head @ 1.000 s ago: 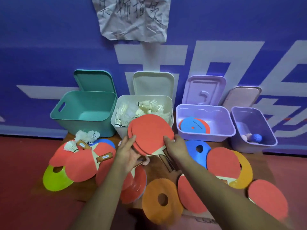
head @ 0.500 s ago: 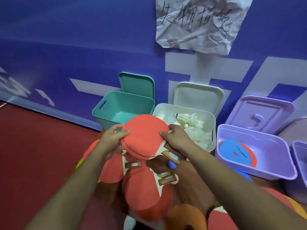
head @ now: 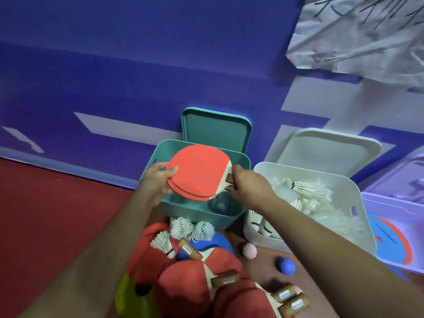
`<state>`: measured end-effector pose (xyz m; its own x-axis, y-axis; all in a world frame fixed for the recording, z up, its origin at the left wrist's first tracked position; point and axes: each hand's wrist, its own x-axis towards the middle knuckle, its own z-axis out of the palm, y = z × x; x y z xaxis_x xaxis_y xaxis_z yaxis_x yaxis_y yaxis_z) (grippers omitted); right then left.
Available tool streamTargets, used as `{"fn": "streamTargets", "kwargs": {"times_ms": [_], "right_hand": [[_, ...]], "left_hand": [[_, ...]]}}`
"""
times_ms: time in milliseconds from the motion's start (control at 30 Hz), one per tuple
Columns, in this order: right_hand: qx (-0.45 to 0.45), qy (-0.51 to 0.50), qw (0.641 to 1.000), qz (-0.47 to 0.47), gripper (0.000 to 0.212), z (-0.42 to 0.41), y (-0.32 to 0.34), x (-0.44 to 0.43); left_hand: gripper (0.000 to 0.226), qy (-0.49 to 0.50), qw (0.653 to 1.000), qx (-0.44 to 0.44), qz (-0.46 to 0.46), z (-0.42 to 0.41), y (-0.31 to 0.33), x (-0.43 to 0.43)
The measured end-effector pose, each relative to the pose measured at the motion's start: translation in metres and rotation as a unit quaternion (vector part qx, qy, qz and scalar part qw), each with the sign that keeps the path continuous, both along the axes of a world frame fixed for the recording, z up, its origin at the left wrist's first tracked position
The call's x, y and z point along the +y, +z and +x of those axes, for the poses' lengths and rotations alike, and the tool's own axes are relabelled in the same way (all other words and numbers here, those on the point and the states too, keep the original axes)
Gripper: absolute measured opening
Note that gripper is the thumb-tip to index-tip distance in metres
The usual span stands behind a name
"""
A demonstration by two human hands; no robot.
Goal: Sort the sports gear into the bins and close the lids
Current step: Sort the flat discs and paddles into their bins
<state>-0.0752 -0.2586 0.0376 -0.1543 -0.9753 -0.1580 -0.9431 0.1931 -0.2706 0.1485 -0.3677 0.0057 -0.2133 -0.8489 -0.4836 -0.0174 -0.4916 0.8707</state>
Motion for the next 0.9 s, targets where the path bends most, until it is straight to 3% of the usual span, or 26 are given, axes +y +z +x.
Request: {"fn": "streamTargets", "kwargs": {"times_ms": [67,133,233,400,533,633,733,833,900], "right_hand": [[0.004,-0.004,1.0,0.022,0.032,0.004,-0.015,-0.019],[0.014,-0.006,0.999,0.036,0.028,0.008,-0.027,-0.032],[0.016,-0.014,0.998,0.053,0.032,0.016,-0.048,-0.05],[0.019,-0.017,0.993,0.113,0.035,0.032,-0.092,-0.075],[0.005,-0.047,0.987,0.155,0.044,0.041,-0.128,-0.088],[-0.003,-0.065,0.979,0.195,0.05,0.038,-0.143,-0.09],[-0.022,-0.064,0.974,0.218,0.043,0.037,-0.157,-0.087],[-0.05,-0.059,0.968,0.239,0.046,0.039,-0.158,-0.08],[-0.078,-0.068,0.97,0.221,0.047,0.04,-0.147,-0.073]], "left_hand": [[0.008,-0.026,0.997,-0.066,-0.01,0.0,-0.018,-0.023],[0.015,-0.076,0.975,-0.198,-0.061,0.003,-0.043,-0.047],[0.018,-0.184,0.907,-0.363,-0.111,0.009,-0.069,-0.076],[0.042,-0.283,0.805,-0.504,-0.131,0.001,-0.09,-0.097],[0.046,-0.314,0.751,-0.561,-0.15,-0.008,-0.108,-0.103],[0.052,-0.332,0.743,-0.567,-0.124,-0.012,-0.115,-0.102],[0.052,-0.367,0.733,-0.566,-0.084,-0.009,-0.129,-0.098],[0.04,-0.409,0.715,-0.559,-0.093,-0.002,-0.13,-0.089],[0.033,-0.404,0.728,-0.543,-0.109,0.0,-0.124,-0.084]]}}
